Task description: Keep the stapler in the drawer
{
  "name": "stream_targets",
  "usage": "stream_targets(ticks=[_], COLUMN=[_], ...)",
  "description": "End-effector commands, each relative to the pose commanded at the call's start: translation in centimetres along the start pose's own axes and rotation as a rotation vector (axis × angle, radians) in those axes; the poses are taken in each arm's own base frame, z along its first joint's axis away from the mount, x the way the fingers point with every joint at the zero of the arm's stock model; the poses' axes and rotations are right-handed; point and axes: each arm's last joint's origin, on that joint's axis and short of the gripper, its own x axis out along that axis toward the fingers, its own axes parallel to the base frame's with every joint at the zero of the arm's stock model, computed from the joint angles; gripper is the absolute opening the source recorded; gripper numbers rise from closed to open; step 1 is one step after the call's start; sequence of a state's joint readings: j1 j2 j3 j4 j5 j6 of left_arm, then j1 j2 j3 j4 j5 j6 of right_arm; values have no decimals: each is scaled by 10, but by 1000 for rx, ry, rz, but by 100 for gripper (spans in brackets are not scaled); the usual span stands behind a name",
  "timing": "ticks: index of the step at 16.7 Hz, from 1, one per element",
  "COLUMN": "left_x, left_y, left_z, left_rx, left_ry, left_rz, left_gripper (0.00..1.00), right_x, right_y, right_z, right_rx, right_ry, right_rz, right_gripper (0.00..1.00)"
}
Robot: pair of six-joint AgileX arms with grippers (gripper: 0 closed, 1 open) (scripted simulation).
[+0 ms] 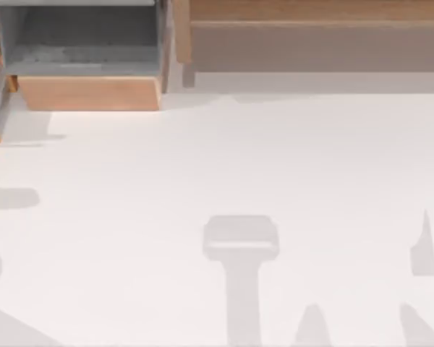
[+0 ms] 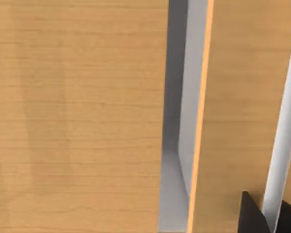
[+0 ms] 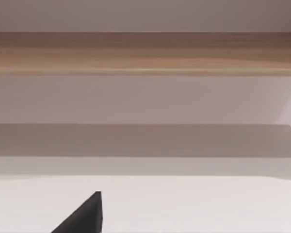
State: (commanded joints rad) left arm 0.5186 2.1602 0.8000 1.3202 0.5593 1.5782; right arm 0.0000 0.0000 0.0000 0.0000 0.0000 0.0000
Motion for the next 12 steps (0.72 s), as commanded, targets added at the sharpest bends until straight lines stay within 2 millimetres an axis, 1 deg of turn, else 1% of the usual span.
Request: stream_targets(ticks=[3,5,6,10,12], left_x=[28,42,44,44,53], left_y=[4,4,3,2,-1], left_z=[-1,0,1,-1,0], left_rx=[8,5,3,-1,-6], left_ry=[4,3,3,6,3], left_rz=[13,8,5,0,-11], left_gripper=[0,0,0,0,0], right_x=[0,0,0,0,0], right_y=[0,0,0,0,0], right_z=[0,0,0,0,0], right_rx=[0,0,0,0,0], right_ry=[0,0,0,0,0], right_rz=[0,0,0,0,0], right_gripper=[100,100,100,100,100])
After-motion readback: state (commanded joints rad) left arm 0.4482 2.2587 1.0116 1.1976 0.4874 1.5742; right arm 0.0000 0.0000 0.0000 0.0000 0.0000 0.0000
